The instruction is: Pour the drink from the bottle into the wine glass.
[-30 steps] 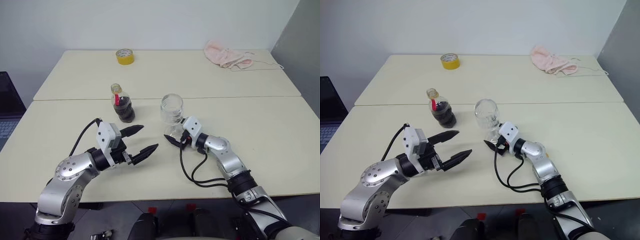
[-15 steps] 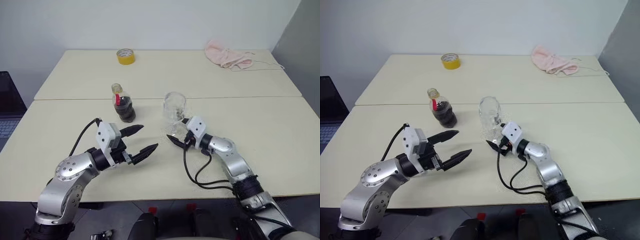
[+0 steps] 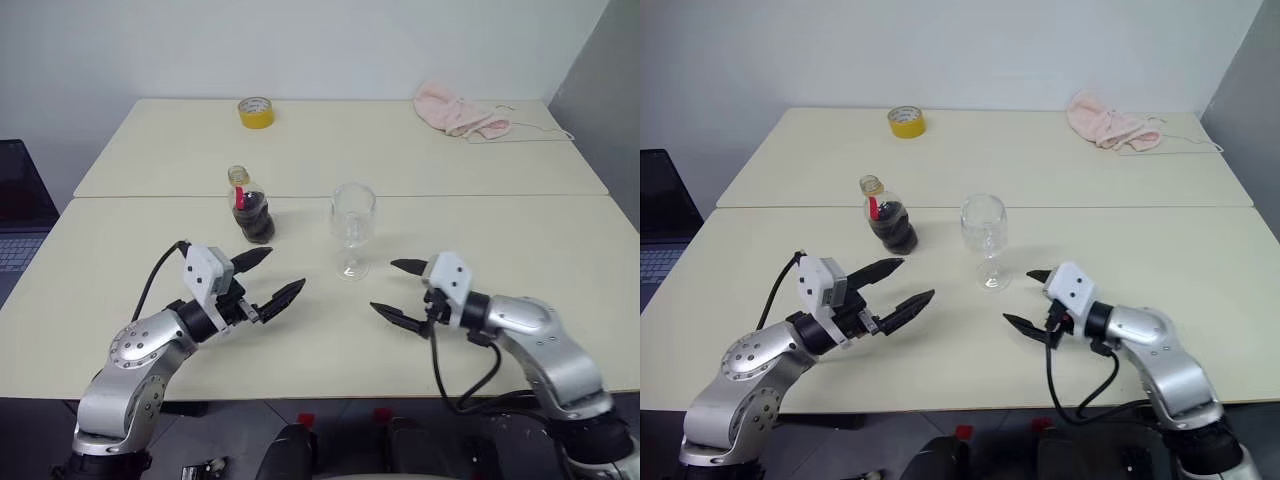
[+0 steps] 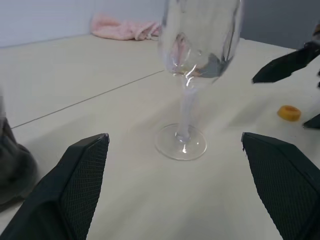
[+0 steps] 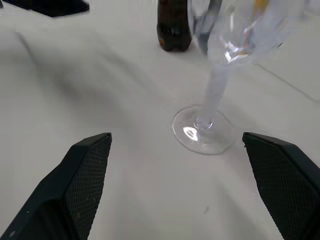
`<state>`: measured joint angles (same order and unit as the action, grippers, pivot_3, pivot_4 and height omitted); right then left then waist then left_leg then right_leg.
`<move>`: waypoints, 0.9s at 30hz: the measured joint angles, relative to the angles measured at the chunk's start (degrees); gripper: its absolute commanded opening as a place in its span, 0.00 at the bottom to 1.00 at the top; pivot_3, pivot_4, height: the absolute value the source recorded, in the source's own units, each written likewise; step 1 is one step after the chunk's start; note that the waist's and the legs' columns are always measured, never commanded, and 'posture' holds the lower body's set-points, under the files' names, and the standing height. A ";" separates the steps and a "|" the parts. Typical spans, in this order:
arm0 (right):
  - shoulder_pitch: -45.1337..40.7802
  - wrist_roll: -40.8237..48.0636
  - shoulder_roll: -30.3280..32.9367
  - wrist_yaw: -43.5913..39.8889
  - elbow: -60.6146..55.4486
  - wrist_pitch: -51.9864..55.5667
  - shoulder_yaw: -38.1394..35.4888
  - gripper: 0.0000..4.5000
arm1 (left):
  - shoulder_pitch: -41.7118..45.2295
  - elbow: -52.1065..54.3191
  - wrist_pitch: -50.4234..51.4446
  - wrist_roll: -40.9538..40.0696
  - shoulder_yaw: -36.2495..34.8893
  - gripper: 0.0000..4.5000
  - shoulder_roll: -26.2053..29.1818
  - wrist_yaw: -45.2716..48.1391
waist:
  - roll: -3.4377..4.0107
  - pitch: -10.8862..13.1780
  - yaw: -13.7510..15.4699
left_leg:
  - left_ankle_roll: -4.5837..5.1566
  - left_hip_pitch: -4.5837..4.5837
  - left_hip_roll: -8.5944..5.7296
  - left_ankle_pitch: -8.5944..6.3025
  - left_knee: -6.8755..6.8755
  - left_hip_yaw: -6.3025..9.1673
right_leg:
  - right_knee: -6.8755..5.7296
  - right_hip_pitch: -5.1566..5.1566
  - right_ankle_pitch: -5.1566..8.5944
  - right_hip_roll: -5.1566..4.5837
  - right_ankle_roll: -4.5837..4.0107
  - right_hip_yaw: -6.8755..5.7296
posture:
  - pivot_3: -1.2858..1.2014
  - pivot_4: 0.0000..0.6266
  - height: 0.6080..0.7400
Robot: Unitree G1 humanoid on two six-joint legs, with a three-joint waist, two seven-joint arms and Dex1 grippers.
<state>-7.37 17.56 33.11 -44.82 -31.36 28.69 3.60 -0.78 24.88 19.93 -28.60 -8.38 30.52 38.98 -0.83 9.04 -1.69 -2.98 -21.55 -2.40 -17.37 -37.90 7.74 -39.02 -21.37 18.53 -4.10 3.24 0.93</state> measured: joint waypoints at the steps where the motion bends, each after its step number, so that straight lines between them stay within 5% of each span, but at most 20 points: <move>1: 0.59 1.52 0.72 -0.23 -1.73 0.94 -0.96 1.00 | -0.29 0.02 -0.54 0.47 -0.19 1.00 -0.61 -0.75 | 0.00 0.00 0.00 | 0.00 0.01 0.00 0.00 0.00 -0.02 | 0.00 0.01 0.00 0.00 0.00 0.01 | 0.52 0.24 1.00; 8: -0.22 13.12 3.20 -0.91 -9.24 7.79 -5.06 1.00 | -1.43 0.04 -3.53 7.22 -1.17 1.00 -7.18 -12.41 | -0.05 0.00 0.02 | 0.02 0.01 0.01 -0.01 -0.02 -0.01 | 0.01 0.03 0.00 0.02 0.00 -0.02 | 0.52 0.24 1.00; 27: -5.80 21.88 7.38 7.99 -13.62 19.12 -6.97 1.00 | 9.96 -13.92 -5.72 13.36 -2.10 1.00 -7.53 -17.07 | -0.06 0.00 0.11 | 0.02 -0.02 -0.02 -0.01 -0.04 -0.01 | 0.00 0.01 0.00 0.00 0.00 -0.06 | 0.52 0.24 1.00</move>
<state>-13.17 39.43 40.49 -36.83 -44.98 47.81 -3.37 9.18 10.96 14.21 -15.24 -10.48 22.99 21.91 -0.89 9.04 -1.57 -2.97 -21.58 -2.42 -17.37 -37.93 7.73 -39.02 -21.36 18.53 -4.10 3.25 0.87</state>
